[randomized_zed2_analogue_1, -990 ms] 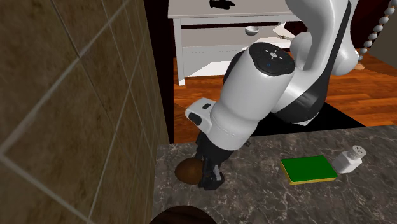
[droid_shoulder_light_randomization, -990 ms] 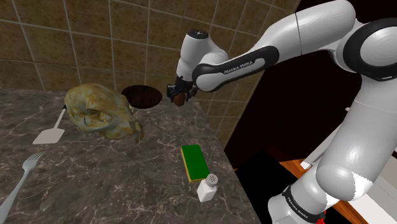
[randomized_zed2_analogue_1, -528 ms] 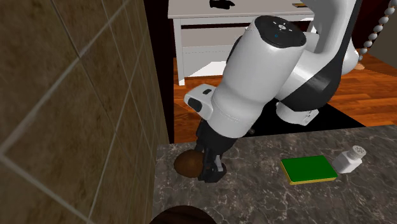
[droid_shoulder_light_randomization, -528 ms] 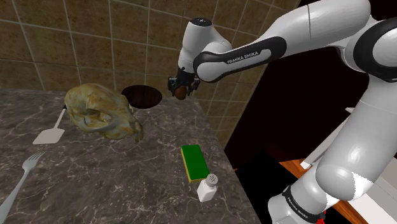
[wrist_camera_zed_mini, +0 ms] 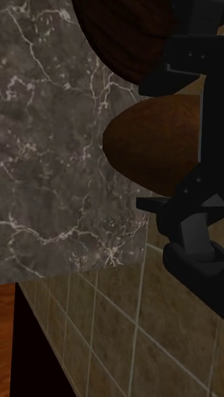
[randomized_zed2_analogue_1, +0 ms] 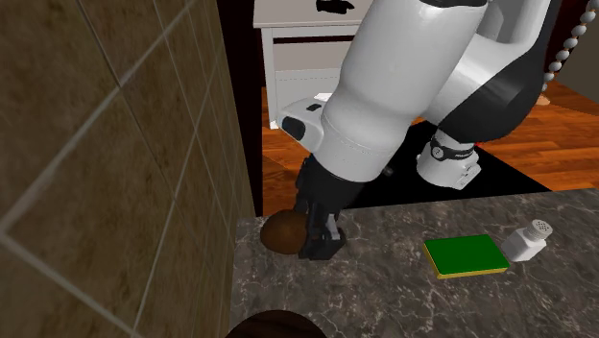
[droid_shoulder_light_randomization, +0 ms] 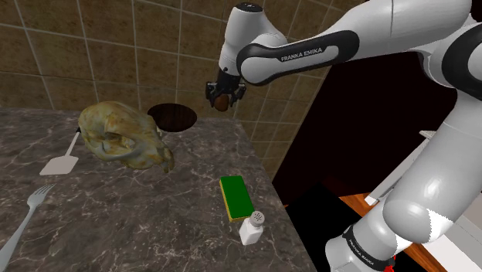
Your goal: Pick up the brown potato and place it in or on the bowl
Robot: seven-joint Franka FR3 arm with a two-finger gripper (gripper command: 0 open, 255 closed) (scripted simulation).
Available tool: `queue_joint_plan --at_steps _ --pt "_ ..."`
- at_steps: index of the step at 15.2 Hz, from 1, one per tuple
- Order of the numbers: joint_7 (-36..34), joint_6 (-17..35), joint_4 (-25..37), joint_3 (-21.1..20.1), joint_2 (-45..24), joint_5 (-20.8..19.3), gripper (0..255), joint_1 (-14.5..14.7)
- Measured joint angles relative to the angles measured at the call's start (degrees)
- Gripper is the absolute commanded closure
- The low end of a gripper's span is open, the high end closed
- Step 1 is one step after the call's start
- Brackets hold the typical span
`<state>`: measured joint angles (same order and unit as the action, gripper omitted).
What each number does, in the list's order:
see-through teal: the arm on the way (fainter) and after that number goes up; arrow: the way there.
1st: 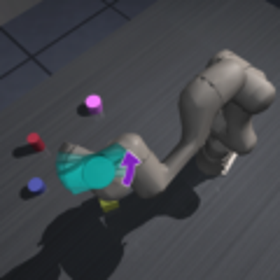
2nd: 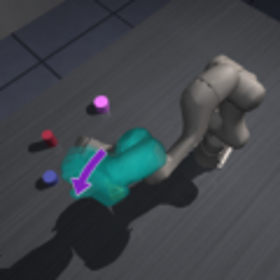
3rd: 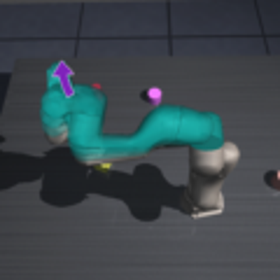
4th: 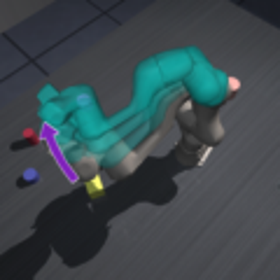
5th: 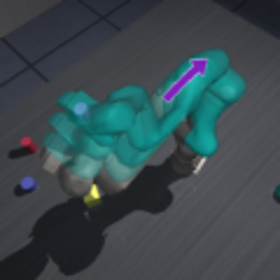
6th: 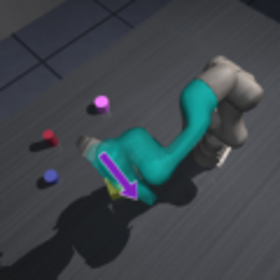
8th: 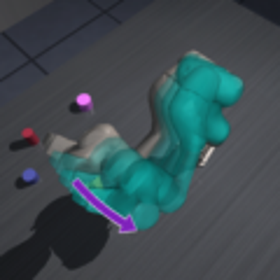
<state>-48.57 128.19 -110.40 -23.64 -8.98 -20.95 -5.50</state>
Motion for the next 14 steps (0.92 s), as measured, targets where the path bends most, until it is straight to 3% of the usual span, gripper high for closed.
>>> queue_joint_plan --at_steps 2,6,11,14 --pt "-0.3 -1.0 1.4 -0.2 -0.5 -0.1 255 0.4" --pt "-3.9 -4.7 11.0 -0.5 -8.3 -3.7 255 3.8" --pt "-7.0 -11.4 26.1 -0.4 -18.5 -7.1 255 9.8" --pt "-7.3 -17.7 40.7 0.4 -27.4 -9.1 255 15.0"
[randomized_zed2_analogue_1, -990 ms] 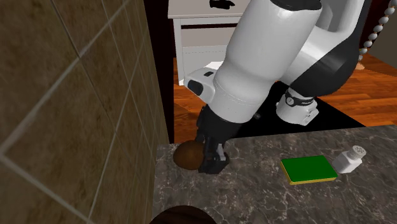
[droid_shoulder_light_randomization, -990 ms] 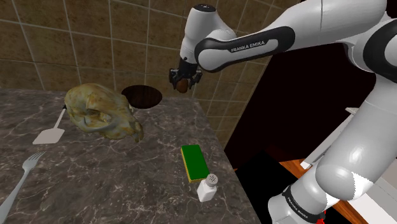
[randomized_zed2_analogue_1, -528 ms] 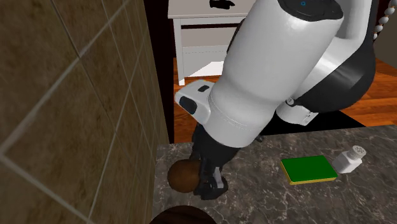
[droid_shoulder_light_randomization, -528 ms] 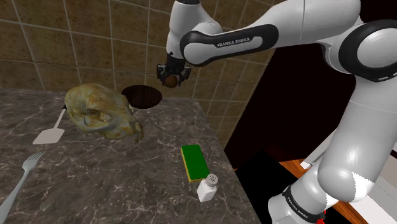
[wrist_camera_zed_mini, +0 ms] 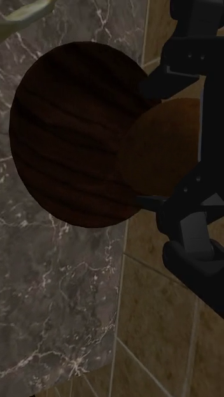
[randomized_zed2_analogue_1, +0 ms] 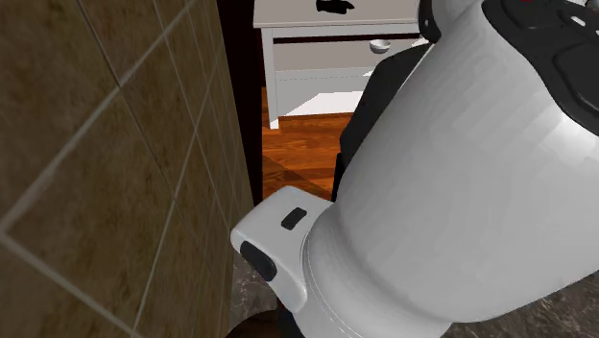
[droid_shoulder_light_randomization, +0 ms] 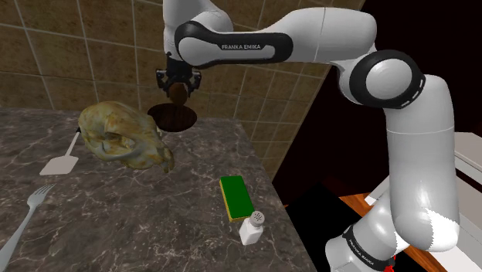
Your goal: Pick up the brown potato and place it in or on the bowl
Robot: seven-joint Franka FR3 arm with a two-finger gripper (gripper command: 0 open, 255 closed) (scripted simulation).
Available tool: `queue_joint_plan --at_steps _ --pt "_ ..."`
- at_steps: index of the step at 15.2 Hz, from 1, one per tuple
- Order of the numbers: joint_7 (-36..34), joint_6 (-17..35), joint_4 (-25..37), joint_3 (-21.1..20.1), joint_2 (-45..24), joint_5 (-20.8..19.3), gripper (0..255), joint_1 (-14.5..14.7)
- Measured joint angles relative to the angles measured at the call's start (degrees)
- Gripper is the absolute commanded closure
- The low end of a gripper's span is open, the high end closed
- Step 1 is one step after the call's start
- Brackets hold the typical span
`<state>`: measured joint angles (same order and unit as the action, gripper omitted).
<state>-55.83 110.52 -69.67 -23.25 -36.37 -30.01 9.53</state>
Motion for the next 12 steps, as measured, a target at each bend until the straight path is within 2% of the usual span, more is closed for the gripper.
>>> queue_joint_plan --at_steps 2,5,12 --pt "-0.1 -0.4 2.6 0.4 -2.3 -0.5 255 0.9" --pt "-0.7 0.7 2.8 0.7 -3.7 -1.0 255 1.3" --pt "-2.6 5.2 -1.5 1.2 -4.4 -2.0 255 0.9"
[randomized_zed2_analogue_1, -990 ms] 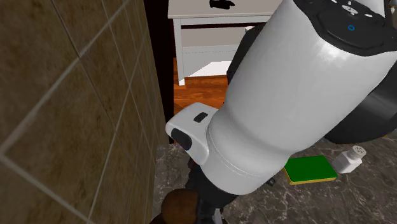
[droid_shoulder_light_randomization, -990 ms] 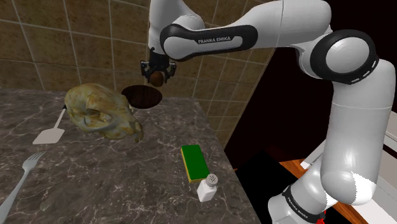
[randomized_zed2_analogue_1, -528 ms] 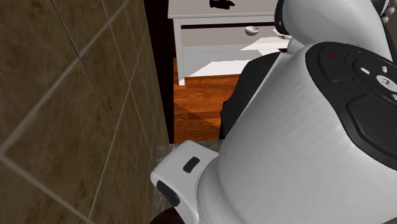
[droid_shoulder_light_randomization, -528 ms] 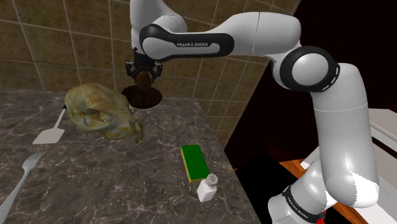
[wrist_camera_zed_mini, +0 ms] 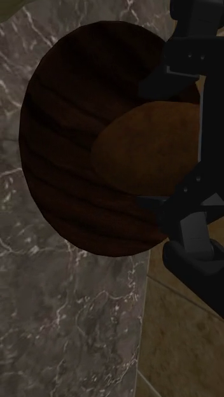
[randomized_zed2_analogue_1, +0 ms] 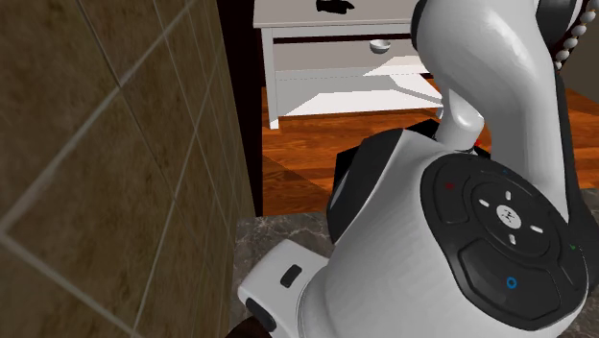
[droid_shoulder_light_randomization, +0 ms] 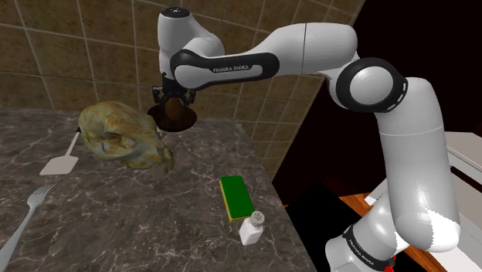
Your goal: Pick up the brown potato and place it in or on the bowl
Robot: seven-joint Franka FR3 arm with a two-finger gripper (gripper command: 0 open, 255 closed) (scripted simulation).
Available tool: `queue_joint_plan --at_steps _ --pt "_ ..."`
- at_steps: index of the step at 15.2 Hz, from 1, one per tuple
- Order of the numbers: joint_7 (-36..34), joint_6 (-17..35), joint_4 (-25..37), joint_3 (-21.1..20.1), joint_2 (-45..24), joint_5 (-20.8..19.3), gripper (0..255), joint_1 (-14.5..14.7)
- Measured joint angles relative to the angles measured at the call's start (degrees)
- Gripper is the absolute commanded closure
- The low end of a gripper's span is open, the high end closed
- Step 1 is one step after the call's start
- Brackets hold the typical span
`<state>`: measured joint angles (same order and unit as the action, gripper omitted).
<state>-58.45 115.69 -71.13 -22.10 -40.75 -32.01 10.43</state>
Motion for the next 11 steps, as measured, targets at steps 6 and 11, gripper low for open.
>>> queue_joint_plan --at_steps 6,11 --pt "-0.4 1.0 -0.4 0.2 -0.6 -0.3 255 0.0" --pt "-0.4 1.0 -0.4 0.2 -0.7 -0.3 0 0.0"
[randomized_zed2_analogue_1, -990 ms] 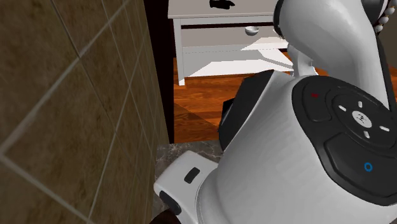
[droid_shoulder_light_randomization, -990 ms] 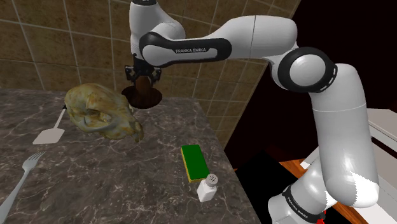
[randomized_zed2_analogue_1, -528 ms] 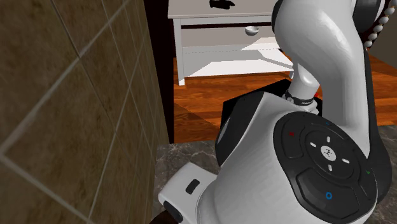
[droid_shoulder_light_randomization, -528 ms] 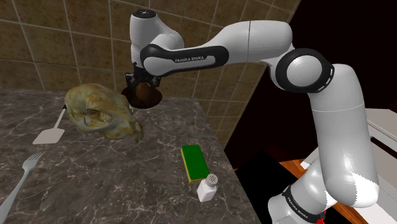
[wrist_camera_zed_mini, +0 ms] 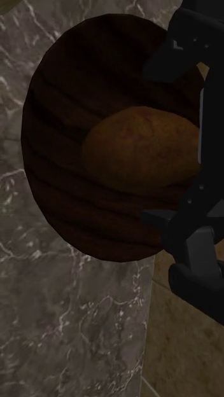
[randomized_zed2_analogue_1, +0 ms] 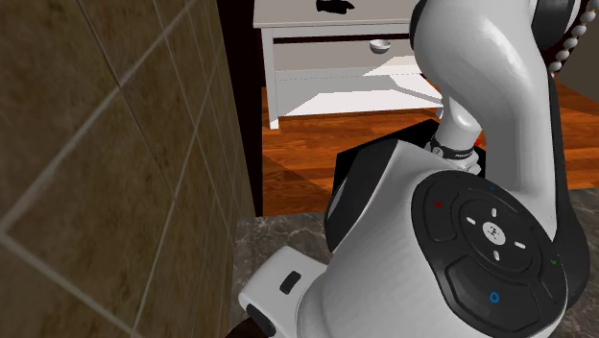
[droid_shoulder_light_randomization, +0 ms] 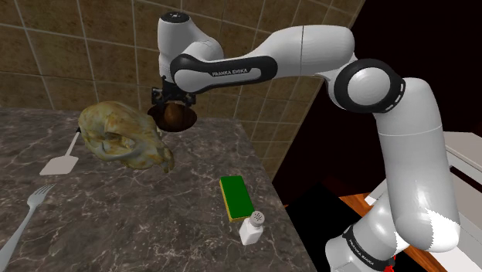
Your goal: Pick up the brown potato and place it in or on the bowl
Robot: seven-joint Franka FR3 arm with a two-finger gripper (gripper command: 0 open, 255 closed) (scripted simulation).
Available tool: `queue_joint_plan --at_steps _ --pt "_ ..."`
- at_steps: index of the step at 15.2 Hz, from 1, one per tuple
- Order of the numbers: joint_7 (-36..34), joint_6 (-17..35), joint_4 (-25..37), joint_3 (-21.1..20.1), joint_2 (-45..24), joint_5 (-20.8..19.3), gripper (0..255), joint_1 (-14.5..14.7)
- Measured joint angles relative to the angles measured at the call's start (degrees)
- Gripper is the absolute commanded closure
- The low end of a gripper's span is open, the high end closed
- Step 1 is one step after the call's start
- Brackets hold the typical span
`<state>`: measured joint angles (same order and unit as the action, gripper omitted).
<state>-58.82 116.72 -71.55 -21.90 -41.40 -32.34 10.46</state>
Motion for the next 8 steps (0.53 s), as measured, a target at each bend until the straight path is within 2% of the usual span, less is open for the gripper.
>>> queue_joint_plan --at_steps 3,8 --pt "0.0 0.0 0.0 0.0 0.0 0.0 0 0.0" --pt "0.6 -4.1 0.9 -1.0 3.2 1.2 0 0.4"
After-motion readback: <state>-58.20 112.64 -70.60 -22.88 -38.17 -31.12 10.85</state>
